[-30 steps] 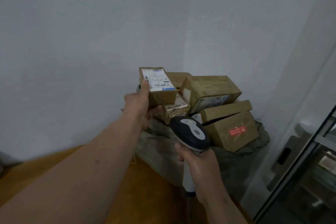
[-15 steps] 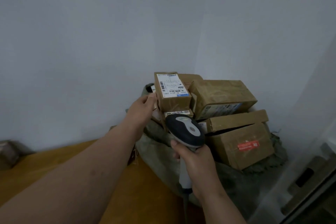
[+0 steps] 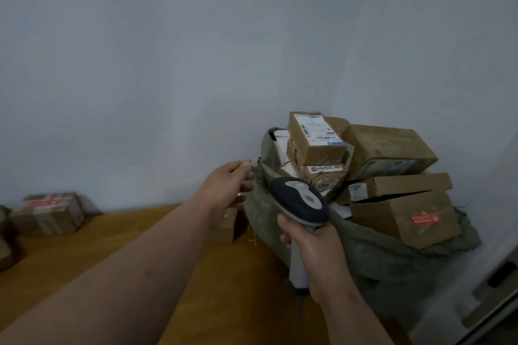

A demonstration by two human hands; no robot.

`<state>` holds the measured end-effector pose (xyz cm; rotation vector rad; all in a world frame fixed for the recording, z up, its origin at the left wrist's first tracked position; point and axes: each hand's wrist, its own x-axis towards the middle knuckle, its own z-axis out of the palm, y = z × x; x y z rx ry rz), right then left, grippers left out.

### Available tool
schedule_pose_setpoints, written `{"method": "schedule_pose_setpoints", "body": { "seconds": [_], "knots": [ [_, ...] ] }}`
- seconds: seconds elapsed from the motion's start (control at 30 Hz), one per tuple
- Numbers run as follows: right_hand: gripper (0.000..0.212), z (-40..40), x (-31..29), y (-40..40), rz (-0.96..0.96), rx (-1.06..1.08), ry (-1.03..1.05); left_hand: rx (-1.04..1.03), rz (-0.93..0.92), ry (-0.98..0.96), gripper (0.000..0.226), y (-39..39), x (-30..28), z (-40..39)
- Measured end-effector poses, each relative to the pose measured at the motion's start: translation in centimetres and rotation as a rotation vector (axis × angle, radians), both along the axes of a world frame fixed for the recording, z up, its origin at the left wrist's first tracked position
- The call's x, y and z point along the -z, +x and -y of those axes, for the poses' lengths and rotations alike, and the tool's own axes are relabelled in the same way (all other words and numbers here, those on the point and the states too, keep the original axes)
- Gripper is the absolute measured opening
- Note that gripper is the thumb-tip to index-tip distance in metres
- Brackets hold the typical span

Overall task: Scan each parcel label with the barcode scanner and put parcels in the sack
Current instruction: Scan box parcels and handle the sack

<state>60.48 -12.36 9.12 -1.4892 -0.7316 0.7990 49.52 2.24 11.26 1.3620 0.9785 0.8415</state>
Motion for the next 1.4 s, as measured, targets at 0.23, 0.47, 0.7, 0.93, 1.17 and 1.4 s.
{"method": "schedule_pose_setpoints", "body": {
  "seconds": [0.23,0.47,0.7,0.93,1.17,1.4],
  "knots": [
    [0.026,-1.8,2.0,-8.0,0.028,-0.153,-0.091,-0.184,-0.094,-0.147,0.027,-11.7,5.5,0.0],
    [0.019,-5.6,4.6,-16.0,-0.014,-0.209,-0.145,-0.311,-0.169,-0.255,0.029,-22.9,10.1,-1.2],
    [0.016,-10.7,8.0,-16.0,-0.026,-0.149,-0.243,-0.337,-0.186,-0.338,0.027,-24.4,13.1,-4.1],
    [0.018,-18.5,12.8,-10.0,-0.015,-0.114,-0.316,-0.277,-0.220,-0.393,0.027,-18.3,17.0,-10.7],
    [0.024,-25.7,18.1,-3.9,-0.017,-0.074,-0.329,-0.162,-0.263,-0.410,0.038,-10.2,21.7,-18.1],
    [0.045,-29.3,21.9,-2.0,-0.064,-0.050,-0.345,-0.128,-0.284,-0.464,0.058,-4.6,24.5,-20.8]
  ]
}}
